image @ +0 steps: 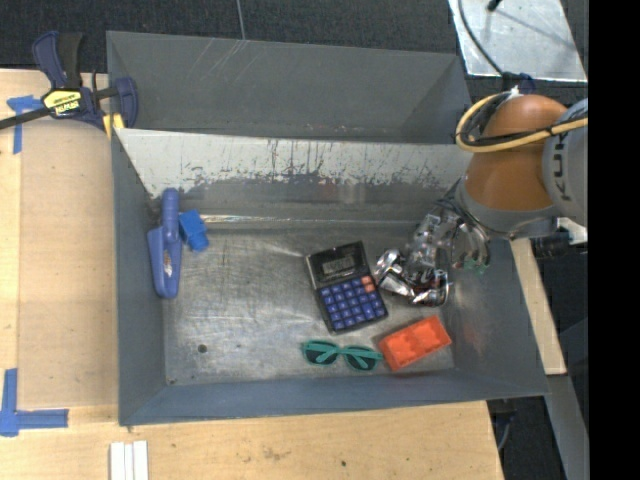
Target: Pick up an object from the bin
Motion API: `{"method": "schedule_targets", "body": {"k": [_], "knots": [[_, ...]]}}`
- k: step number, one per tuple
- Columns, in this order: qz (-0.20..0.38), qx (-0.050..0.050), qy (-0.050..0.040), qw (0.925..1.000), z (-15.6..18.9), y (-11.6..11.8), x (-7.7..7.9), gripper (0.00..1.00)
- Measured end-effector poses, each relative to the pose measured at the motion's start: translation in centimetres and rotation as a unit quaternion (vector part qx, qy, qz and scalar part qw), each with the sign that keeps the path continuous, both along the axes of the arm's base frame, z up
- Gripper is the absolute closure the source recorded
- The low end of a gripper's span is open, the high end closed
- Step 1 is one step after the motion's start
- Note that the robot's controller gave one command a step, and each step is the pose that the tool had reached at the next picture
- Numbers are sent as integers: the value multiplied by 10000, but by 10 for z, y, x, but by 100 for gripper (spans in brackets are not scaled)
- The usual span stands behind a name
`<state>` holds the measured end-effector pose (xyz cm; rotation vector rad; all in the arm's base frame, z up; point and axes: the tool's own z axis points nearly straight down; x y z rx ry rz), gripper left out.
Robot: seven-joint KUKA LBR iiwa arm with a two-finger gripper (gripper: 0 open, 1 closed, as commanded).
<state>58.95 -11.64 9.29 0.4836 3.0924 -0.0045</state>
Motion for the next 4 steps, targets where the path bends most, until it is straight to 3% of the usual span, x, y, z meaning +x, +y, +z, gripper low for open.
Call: {"method": "schedule_targets", "body": {"k": [1,2,3,4], "knots": [[-371,5,-10,9993,-4,12,-9,100],[802,20,69,9968,37,5,-10,100],[1330,-82,-226,9908,-2,25,-73,0],[1339,-77,-209,9908,-1,25,-73,100]]}}
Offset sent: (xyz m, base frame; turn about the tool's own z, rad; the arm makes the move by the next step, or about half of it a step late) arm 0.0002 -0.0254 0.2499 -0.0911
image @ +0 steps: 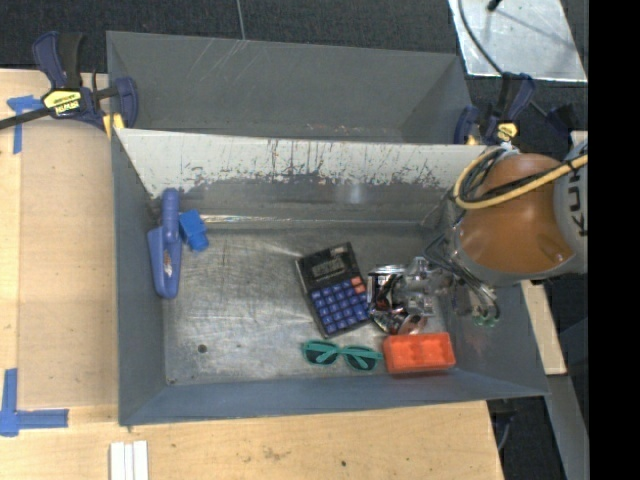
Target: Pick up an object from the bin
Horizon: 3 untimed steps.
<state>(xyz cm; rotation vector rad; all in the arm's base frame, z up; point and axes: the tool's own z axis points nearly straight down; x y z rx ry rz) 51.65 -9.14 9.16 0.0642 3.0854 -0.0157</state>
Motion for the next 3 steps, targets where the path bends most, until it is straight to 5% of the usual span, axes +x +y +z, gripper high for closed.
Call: {"method": "schedule_targets", "body": {"k": [3], "knots": [[2,28,116,9999,10,1,-2,100]]}}
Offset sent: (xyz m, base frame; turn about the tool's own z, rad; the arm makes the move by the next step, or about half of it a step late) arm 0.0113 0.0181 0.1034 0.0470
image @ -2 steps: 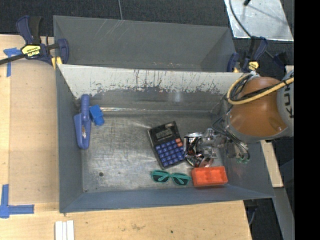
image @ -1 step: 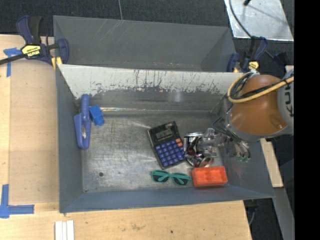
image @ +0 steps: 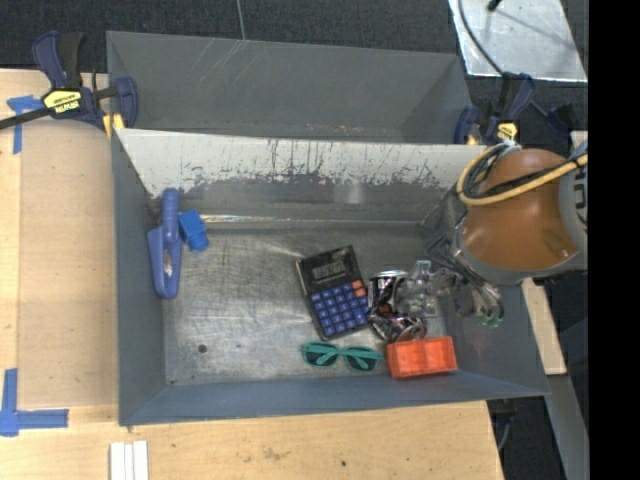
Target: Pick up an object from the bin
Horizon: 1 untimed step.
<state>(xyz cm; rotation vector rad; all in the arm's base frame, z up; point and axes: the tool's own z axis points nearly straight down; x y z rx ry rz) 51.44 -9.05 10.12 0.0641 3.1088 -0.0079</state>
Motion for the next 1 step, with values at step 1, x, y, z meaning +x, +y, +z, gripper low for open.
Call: {"method": "schedule_targets", "body": {"k": [1], "knots": [[-169,34,169,9997,43,5,13,100]]}}
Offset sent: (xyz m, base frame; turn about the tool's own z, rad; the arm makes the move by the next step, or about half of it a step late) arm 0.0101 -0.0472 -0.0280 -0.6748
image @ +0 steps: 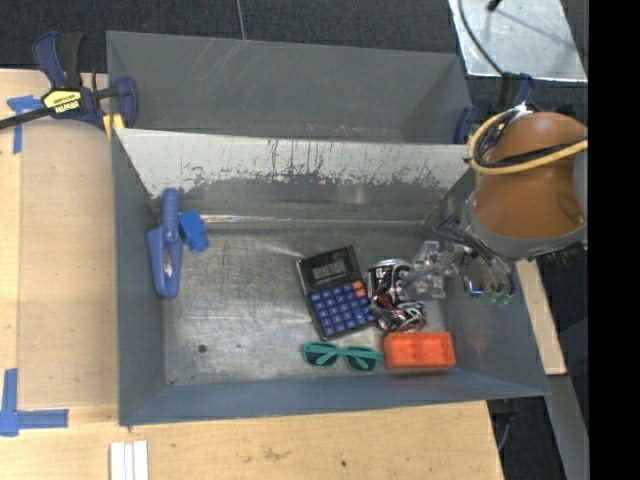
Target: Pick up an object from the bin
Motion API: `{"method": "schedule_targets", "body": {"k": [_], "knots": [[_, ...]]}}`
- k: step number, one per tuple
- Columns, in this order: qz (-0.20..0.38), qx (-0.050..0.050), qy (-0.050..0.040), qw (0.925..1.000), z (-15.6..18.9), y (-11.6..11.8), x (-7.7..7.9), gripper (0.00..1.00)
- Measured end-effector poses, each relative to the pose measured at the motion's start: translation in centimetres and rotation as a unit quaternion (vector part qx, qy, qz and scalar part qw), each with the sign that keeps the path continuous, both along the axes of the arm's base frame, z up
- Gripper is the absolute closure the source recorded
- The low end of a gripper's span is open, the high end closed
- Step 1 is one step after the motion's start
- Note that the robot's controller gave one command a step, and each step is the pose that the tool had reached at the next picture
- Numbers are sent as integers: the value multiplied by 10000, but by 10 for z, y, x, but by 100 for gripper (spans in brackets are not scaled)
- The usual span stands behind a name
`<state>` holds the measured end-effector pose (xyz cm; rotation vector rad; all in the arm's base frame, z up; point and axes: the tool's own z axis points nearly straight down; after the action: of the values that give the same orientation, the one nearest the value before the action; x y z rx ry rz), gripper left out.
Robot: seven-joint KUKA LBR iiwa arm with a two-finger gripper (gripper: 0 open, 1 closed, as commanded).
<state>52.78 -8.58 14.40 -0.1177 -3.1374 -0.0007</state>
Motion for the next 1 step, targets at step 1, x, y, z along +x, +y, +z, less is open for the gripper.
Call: {"method": "schedule_targets", "body": {"k": [1], "knots": [[614,-19,-73,9981,8,-14,7,100]]}}
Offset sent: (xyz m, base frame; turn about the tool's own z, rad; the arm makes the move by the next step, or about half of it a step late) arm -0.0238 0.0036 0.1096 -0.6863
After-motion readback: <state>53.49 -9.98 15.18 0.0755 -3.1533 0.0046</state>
